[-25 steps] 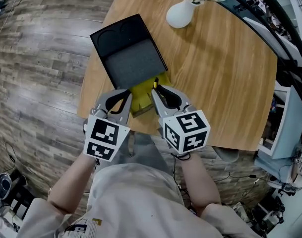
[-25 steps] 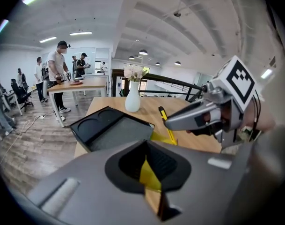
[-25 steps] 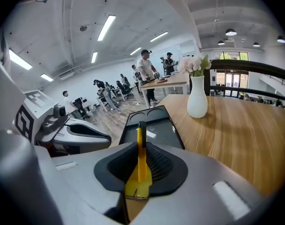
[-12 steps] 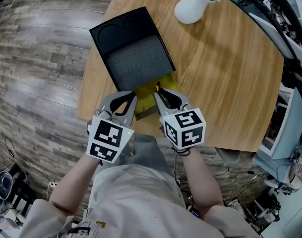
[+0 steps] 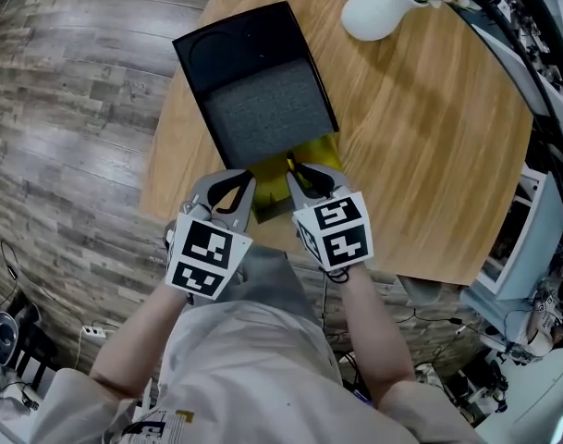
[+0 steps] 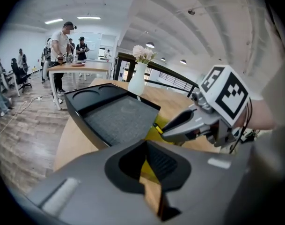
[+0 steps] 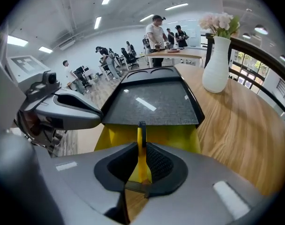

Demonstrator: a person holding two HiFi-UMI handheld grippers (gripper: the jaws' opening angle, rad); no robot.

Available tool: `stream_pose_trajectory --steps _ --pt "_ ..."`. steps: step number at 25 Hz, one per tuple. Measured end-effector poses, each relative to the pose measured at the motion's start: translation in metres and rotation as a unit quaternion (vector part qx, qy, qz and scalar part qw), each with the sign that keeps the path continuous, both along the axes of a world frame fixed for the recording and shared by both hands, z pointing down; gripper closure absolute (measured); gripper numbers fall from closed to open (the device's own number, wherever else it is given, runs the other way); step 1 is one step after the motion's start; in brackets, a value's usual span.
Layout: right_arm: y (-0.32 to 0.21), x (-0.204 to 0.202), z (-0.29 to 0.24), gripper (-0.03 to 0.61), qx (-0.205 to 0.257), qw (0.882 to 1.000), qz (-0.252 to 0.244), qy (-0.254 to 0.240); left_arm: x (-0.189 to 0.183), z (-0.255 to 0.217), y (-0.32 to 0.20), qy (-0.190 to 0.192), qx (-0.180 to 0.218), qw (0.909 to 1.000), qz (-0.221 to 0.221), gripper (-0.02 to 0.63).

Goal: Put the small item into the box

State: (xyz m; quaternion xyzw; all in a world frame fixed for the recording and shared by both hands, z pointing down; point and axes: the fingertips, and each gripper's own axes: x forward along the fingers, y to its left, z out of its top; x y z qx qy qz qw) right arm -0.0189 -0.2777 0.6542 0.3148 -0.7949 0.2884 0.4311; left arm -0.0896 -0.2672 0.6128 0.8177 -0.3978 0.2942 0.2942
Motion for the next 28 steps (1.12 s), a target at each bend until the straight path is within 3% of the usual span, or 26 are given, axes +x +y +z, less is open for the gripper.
stream_pose_trajectory --steps 7,13,23,28 --pt "0.005 -0.008 0.021 0.523 -0.019 0.997 -0.051 0.053 -0.006 0.007 0.001 0.013 -0.007 0.9999 0.003 0.612" --pt "0.008 -0.008 0.036 0.523 -0.031 0.986 -0.106 0.127 -0.008 0.004 0.003 0.020 -0.004 0.9998 0.004 0.612" --pt "0.018 -0.012 0.052 0.515 -0.051 0.968 -0.167 0.182 -0.009 0.013 0.015 0.026 -0.023 0.9994 -0.003 0.612" --pt "0.016 -0.011 0.051 0.514 -0.051 0.969 -0.163 0.178 -0.010 0.013 0.014 0.021 -0.020 0.9996 -0.004 0.612"
